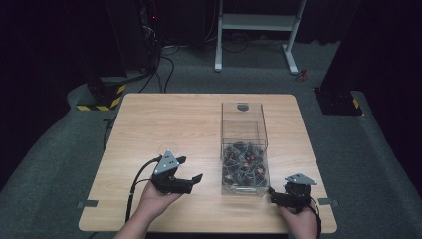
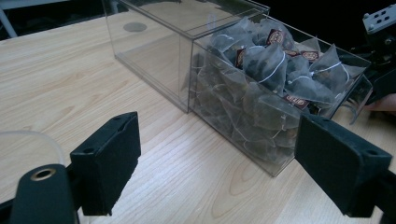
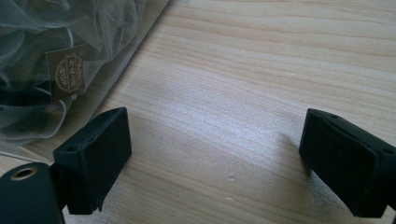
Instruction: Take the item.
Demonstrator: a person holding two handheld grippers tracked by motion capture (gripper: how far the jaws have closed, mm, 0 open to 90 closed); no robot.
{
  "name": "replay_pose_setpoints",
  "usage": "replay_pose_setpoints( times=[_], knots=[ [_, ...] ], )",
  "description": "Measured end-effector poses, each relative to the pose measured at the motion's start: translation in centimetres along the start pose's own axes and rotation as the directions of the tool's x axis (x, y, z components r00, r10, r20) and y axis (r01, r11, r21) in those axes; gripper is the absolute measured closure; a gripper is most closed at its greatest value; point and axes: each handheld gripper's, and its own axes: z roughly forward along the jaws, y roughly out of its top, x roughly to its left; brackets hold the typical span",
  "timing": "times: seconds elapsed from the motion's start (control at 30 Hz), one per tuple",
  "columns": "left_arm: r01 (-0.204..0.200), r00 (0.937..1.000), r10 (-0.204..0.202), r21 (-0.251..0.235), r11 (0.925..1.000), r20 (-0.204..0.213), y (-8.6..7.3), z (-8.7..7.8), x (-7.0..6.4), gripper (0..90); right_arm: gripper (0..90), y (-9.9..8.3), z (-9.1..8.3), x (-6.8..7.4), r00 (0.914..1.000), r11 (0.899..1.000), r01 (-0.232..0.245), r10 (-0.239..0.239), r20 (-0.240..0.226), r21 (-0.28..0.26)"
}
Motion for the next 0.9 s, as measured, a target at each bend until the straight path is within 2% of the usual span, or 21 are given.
replay_pose_setpoints(
  times=[0.33,0.9],
  knots=[
    [-0.010,0.9993,0.010,-0.006,0.9999,0.036,1.0,0.9,-0.7,15.5,9.1,0.0,0.0,0.0,1.0000,1.000,0.000,0.000,-0.001,0.000],
    [-0.025,0.9979,0.026,-0.008,0.9996,0.059,2.4,2.3,-1.6,15.6,9.1,0.0,0.0,0.0,1.0000,1.000,0.000,0.000,-0.001,0.000]
  ],
)
